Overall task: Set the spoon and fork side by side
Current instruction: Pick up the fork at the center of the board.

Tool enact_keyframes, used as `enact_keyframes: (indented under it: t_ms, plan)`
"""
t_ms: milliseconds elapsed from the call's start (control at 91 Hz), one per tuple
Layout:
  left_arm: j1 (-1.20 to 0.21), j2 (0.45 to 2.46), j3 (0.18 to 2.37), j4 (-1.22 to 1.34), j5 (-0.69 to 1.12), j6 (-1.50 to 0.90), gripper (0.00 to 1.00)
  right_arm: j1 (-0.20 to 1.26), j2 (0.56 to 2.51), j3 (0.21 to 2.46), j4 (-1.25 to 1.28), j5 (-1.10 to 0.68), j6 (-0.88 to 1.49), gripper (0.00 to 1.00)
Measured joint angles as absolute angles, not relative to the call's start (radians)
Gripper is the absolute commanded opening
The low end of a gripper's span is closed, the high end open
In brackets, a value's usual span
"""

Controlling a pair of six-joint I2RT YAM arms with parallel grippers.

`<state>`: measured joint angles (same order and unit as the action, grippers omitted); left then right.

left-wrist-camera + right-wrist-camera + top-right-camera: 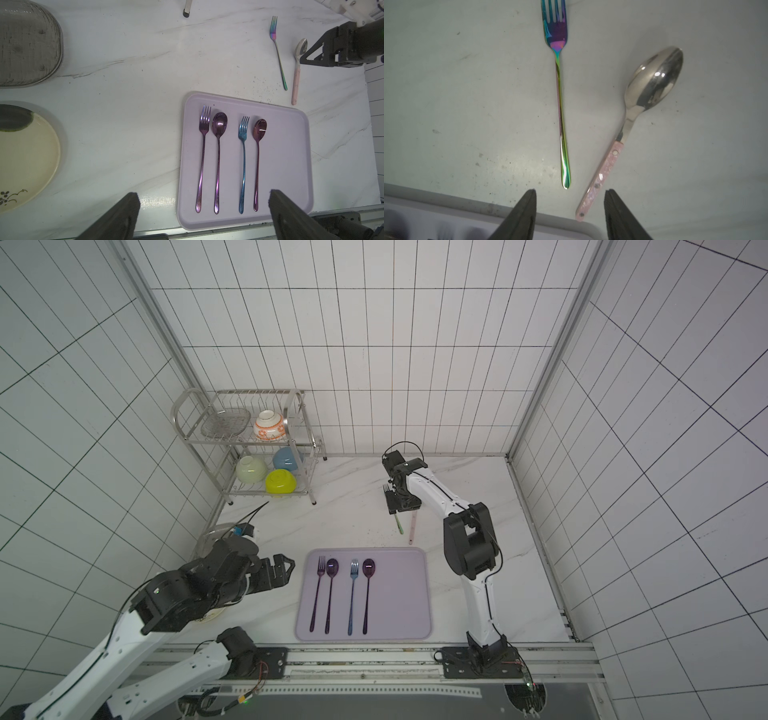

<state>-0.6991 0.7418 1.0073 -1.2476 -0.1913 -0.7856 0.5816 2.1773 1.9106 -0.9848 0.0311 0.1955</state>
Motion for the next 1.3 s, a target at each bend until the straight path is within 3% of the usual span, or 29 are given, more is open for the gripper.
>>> enact_keyframes:
  t_ms: [253, 703, 1088, 1297]
  plan:
    - [-0.699, 0.799, 1.047, -1.222, -0.207, -0.786, 0.98, 0.582, 2.391, 2.121, -0.987, 0.032, 0.141, 0.52]
    - [-0.699, 0.786, 1.047, -1.197, -0.208, -0.751, 0.98, 0.554, 2.535, 2.307, -1.006, 0.026, 0.138, 0.37]
    - [-0.699, 0.764, 1.039, -1.182, -0.209, -0.740, 0.98, 0.554, 2.536, 2.305, -1.024, 0.026, 0.126, 0.05]
    - [-0.699, 0.742, 1.036, -1.182, -0.213, -0.741, 0.98, 0.554, 2.534, 2.304, -1.024, 0.039, 0.125, 0.00]
